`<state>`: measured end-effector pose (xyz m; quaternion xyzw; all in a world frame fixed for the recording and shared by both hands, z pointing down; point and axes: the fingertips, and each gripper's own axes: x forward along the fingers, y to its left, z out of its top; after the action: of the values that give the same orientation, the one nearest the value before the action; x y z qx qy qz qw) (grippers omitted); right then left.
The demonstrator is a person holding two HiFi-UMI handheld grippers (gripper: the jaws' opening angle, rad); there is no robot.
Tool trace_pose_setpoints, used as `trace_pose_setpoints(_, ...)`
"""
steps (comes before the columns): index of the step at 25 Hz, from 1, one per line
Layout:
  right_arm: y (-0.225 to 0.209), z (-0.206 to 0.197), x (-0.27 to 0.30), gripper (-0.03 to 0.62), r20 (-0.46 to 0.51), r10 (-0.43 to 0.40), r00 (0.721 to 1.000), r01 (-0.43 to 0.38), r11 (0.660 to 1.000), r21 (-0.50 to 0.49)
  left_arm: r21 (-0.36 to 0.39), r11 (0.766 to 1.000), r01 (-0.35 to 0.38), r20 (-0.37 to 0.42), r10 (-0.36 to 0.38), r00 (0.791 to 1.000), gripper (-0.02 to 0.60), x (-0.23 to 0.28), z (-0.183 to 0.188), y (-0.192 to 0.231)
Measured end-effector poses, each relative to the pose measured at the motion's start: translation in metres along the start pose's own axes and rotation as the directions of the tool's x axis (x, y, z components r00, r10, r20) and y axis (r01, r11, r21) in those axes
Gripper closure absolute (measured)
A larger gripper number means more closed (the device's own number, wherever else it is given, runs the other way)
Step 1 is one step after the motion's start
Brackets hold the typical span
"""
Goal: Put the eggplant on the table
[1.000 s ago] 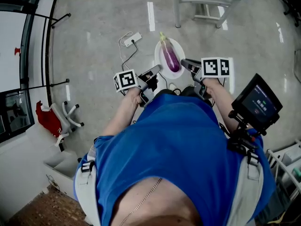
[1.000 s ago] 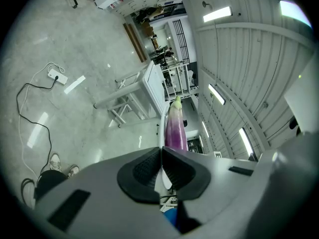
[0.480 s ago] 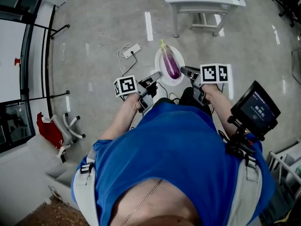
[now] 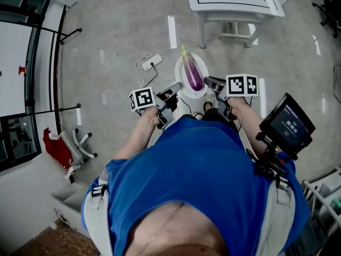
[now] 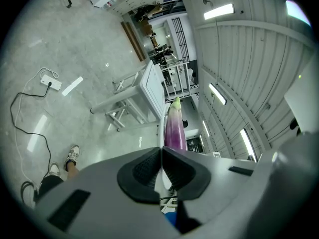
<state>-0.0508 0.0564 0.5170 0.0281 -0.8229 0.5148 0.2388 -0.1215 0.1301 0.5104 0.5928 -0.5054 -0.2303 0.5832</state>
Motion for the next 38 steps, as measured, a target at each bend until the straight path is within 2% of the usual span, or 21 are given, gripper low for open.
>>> trace_pose_setpoints(11, 0.006, 0.004, 0.005, 0.566, -0.005, 0.025, 1.0, -0.026, 0.999, -0.042, 0.019, 1.0, 0.006, 0.057, -0.007, 0.998, 0.56, -0.005, 0.004, 0.001)
trace_pose_setpoints(20, 0.008, -0.001, 0.008, 0.566, -0.025, 0.032, 0.999, -0.033, 0.998, -0.058, 0.003, 1.0, 0.01, 0.093, -0.01, 0.996, 0.56, -0.011, 0.001, 0.003)
trace_pose_setpoints(32, 0.001, 0.0, 0.006, 0.566, -0.005, 0.001, 1.0, -0.001, 1.0, -0.012, -0.013, 1.0, 0.027, 0.053, -0.027, 0.998, 0.56, -0.002, 0.005, 0.005)
trace_pose_setpoints(35, -0.001, -0.007, -0.003, 0.566, -0.034, 0.004, 0.999, -0.005, 0.999, -0.032, -0.029, 0.999, 0.015, 0.082, -0.012, 0.997, 0.56, -0.003, -0.01, 0.003)
trace_pose_setpoints(38, 0.01, -0.021, -0.007, 0.566, -0.096, 0.032, 0.995, -0.038, 0.998, -0.059, -0.049, 0.999, -0.004, 0.159, 0.012, 0.987, 0.56, -0.019, -0.03, -0.004)
